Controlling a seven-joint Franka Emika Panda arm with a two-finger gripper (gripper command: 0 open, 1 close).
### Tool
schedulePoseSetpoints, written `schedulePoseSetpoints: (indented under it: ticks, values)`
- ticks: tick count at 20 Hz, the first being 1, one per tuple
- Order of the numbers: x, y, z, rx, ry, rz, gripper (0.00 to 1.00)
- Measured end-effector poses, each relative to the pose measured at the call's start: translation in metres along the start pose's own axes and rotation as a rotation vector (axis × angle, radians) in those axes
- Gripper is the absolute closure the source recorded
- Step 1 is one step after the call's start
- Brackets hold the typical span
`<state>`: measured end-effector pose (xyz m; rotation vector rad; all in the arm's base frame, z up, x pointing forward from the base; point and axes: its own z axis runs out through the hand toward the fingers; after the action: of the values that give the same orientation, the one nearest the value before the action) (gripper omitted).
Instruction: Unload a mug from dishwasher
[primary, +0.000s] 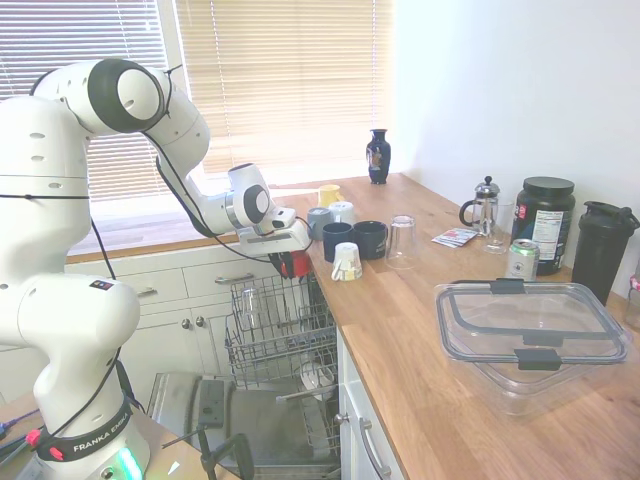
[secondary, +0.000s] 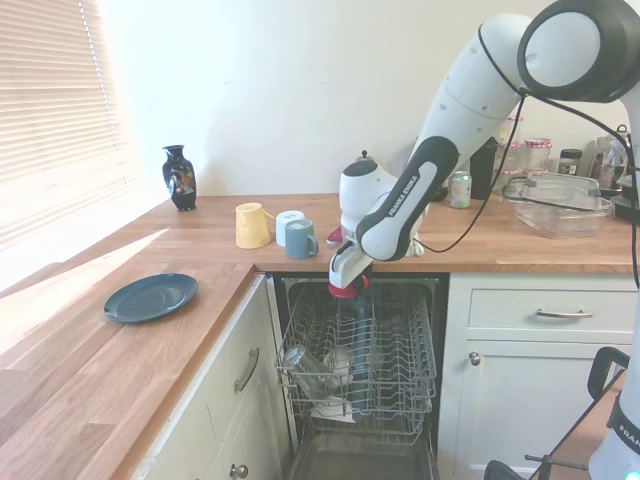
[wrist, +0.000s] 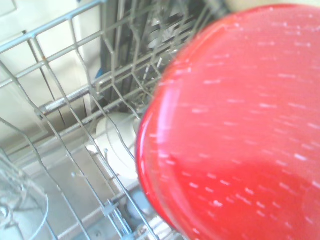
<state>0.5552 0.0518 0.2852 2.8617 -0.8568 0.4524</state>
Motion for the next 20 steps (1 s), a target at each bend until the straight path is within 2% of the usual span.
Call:
schedulePoseSetpoints:
  ticks: [10, 14, 16, 20]
  values:
    - [0.021, -0.016, -0.043, -0.043, -0.027, -0.01, 1.0]
    - [0.034, -0.03, -0.07, -0.02, 0.007, -0.016, 1.0]
    - [0.05, -0.025, -0.077, -0.011, 0.026, 0.008, 1.0]
    - [0.066, -0.008, -0.074, -0.019, 0.028, 0.034, 1.0]
